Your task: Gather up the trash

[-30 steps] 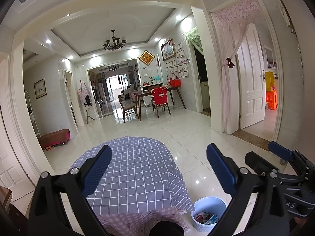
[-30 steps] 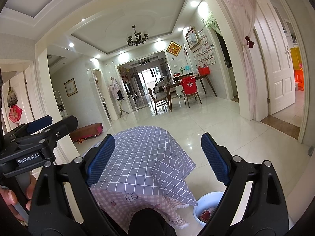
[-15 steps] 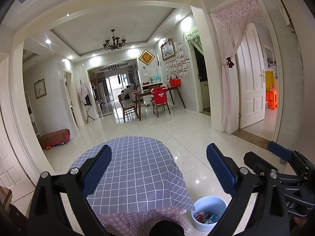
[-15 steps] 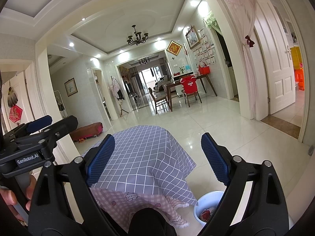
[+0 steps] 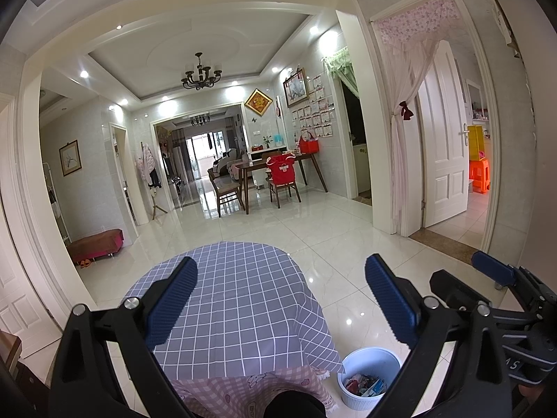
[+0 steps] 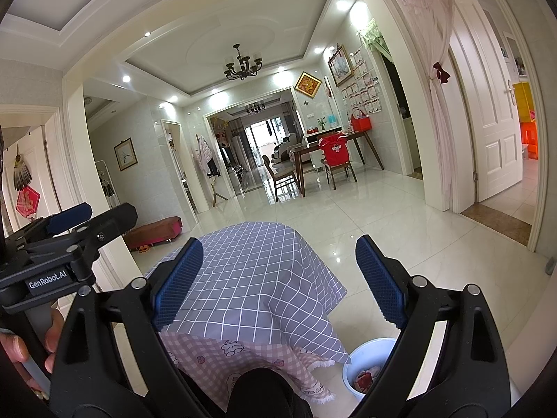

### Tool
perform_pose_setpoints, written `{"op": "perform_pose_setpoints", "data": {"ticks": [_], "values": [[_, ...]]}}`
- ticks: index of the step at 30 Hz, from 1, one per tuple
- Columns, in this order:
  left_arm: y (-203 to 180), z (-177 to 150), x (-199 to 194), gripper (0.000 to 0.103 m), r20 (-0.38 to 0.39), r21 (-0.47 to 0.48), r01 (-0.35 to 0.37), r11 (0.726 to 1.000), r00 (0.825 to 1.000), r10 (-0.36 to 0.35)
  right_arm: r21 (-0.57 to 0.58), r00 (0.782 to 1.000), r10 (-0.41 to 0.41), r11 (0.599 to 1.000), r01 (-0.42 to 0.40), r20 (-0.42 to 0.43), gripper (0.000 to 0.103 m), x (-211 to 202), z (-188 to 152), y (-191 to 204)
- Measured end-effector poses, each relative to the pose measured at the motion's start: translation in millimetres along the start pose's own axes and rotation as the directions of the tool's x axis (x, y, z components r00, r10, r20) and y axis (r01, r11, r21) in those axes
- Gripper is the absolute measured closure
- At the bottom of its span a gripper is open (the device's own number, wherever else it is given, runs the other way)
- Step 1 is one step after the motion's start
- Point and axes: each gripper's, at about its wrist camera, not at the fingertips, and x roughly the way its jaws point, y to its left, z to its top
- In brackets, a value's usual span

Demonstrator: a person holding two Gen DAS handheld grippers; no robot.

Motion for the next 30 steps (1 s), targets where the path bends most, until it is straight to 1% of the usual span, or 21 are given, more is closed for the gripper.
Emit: {"op": "perform_pose_setpoints", "data": {"ticks": [17,30], "values": [[-7.7,-7.9,3.0,0.008,0.000,0.011,0.007,1.000,1.000,-0.007,0.000,1.000,0.000,1.000,0.000,-0.002,0.015,-0.3,1.9,1.1],[-9.7,-6.5,3.1,0.008,-0.001,0.013,0.008,1.000,1.000,-0.008,0.001,1.000,-0.001,1.000,0.001,-0.004,0.015,0.2,1.6,3.2]]}}
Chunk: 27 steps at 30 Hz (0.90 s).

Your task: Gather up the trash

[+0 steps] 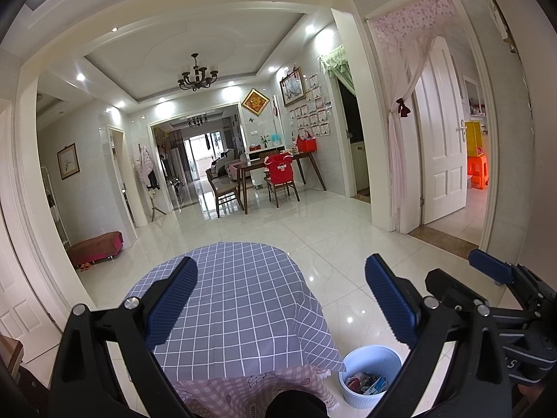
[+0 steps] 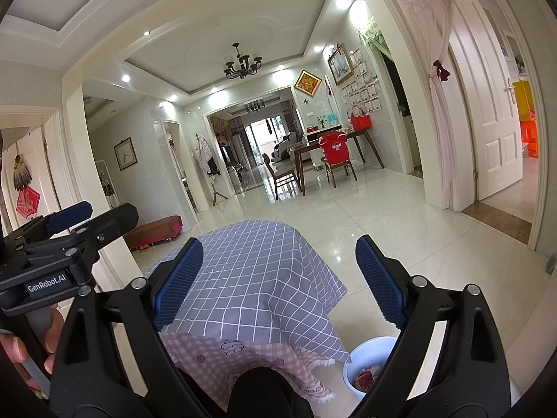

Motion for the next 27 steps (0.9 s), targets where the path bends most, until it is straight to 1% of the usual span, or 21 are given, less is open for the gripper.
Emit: {"op": "perform_pose_setpoints", "data": {"ticks": [4,27], "values": [[-1.2,-0.6,1.2,0.008,0.000,0.001,0.000,1.000,1.000,0.000,-0.001,1.000,0.000,1.000,0.000,0.000,0.015,0.6,-4.2,0.8],[-0.6,-0.8,2.6,0.008,-0.002,0.002,0.000,1.000,1.000,0.000,0.002,1.000,0.000,1.000,0.000,-0.005,0.015,0.4,0.3,3.0]]}}
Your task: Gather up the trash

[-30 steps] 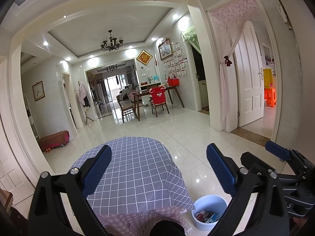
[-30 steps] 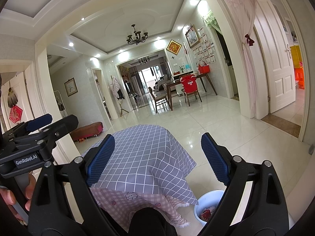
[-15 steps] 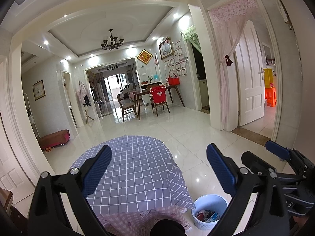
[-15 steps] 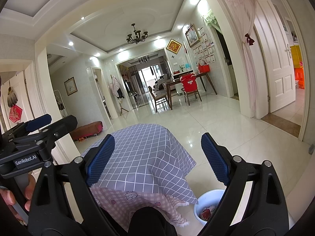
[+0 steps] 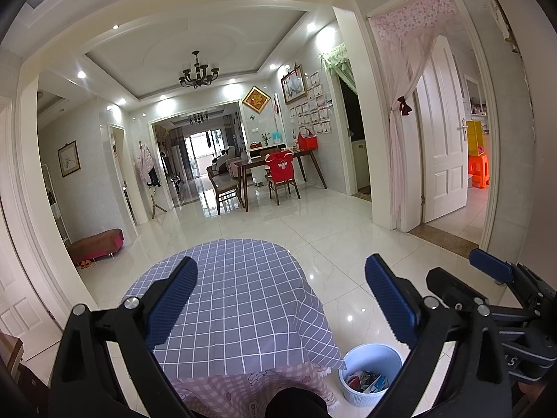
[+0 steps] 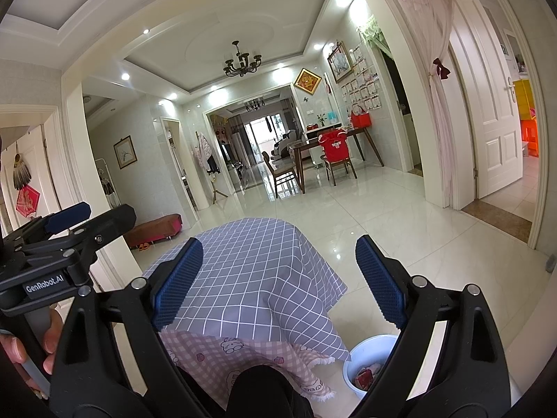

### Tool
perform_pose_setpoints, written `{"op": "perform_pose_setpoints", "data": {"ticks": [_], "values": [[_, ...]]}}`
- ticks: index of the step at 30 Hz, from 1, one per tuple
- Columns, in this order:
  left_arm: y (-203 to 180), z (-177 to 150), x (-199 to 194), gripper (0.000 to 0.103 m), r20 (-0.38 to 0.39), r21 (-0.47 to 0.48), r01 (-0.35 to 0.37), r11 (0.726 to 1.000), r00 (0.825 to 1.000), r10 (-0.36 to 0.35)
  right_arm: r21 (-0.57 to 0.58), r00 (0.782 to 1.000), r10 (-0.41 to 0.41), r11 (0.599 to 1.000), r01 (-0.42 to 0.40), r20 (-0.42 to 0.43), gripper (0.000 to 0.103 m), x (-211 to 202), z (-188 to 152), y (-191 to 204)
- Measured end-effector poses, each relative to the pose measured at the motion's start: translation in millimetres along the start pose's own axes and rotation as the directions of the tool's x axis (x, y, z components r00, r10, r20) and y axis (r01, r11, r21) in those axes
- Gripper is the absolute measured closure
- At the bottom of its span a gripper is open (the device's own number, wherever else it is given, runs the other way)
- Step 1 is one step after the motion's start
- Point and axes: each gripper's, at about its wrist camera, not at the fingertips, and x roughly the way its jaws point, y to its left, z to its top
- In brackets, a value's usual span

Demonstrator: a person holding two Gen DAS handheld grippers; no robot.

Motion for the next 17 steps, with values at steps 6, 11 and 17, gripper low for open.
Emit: {"op": "perform_pose_setpoints", "data": {"ticks": [6,11,17], "values": [[1.4,-1.8,2.4,0.008,-0.002,-0.001,0.000,1.000,1.000,0.000,0.000,1.000,0.000,1.000,0.000,-0.001,0.015,0.7,-0.9,0.8],[2.4,-8.6,4.3,0.007,-0.007,-0.004,0.001,1.000,1.000,-0.001,0.004,1.000,-0.006,1.000,0.006,-0.008,0.015,1.9,-3.1,1.3],[11.9,-32.0,26.7,0.007,-0.048,-0.039,0.021,0.999,0.999,-0.023,0.011,0.998,-0.040,0.999,0.040,-0.053,0.015,19.2,-22.4,-1.0]]}}
